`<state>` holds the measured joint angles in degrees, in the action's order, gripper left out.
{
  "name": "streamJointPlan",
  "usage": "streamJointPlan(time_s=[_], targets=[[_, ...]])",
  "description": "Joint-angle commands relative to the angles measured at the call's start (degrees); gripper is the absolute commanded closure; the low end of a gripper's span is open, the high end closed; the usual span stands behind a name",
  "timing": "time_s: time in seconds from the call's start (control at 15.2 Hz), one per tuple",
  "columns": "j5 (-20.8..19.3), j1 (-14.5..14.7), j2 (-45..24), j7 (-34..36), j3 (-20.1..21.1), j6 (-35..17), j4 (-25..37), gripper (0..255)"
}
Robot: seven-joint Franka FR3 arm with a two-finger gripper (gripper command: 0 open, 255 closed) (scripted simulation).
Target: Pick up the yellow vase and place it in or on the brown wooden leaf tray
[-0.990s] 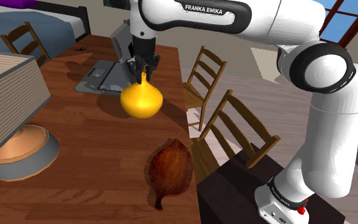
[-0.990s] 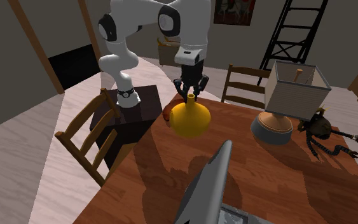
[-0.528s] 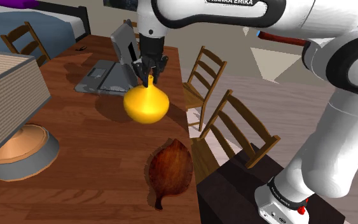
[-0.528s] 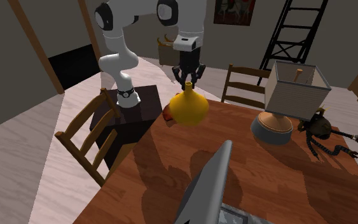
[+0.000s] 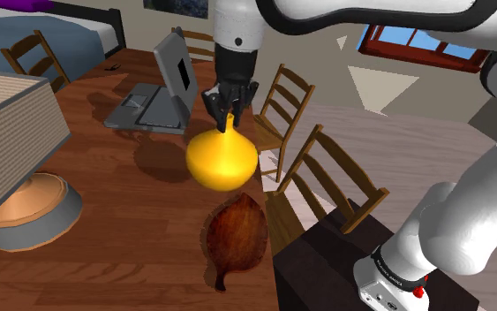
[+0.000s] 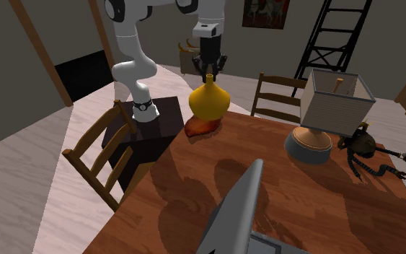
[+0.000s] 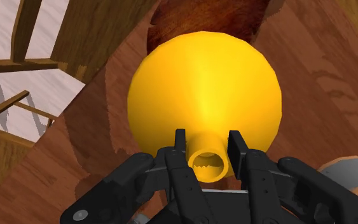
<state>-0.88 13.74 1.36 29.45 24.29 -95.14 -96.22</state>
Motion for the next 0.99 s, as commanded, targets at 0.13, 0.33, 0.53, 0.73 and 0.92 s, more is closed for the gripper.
streamJointPlan(time_s=[0.13, 0.33, 0.53, 0.73, 0.92], targets=[[2.91, 0.99, 6.92, 1.35, 0.73, 1.48, -4.8, 255], [5.0, 2.1, 11.64, 2.71, 1.36, 3.02, -7.54, 255], [7.0, 3.35, 15.97, 4.3, 2.04, 4.88, -9.58, 255], [7.26, 3.48, 16.53, 4.14, 2.07, 2.57, -12.42, 255], [7.48, 3.61, 16.97, 4.01, 2.15, 0.27, -15.13, 255]])
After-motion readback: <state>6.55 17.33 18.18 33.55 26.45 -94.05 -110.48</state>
